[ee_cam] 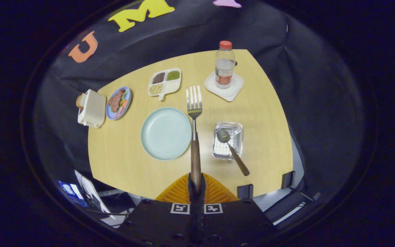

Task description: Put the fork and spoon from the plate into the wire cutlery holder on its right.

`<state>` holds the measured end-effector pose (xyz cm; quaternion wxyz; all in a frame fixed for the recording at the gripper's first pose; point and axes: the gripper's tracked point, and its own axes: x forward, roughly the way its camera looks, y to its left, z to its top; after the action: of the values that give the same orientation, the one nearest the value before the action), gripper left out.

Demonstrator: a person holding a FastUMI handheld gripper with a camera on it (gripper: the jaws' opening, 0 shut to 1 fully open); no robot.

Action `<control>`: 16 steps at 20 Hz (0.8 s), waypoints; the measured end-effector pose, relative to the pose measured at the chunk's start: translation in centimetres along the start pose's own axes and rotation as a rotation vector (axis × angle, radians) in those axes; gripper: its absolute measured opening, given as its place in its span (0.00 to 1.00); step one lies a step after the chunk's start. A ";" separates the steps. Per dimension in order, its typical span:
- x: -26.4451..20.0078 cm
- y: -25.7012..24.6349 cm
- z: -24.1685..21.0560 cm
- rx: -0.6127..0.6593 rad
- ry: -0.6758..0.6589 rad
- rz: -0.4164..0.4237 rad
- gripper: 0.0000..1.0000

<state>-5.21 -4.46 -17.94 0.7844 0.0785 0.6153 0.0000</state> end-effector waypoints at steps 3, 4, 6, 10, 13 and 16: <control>0.7 -2.4 -0.9 -0.003 0.056 -0.010 0.00; 1.3 -2.7 -1.7 -0.003 0.076 -0.007 0.00; 2.0 -3.6 -2.7 -0.005 0.119 -0.007 0.00; 2.9 -4.5 -4.4 0.017 0.191 0.012 0.00; 3.4 -5.1 -4.2 0.028 0.206 0.007 0.00; 3.7 -5.3 -3.9 0.028 0.213 0.005 0.01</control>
<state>-8.61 -8.89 -23.08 0.7134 0.0905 0.6949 0.0016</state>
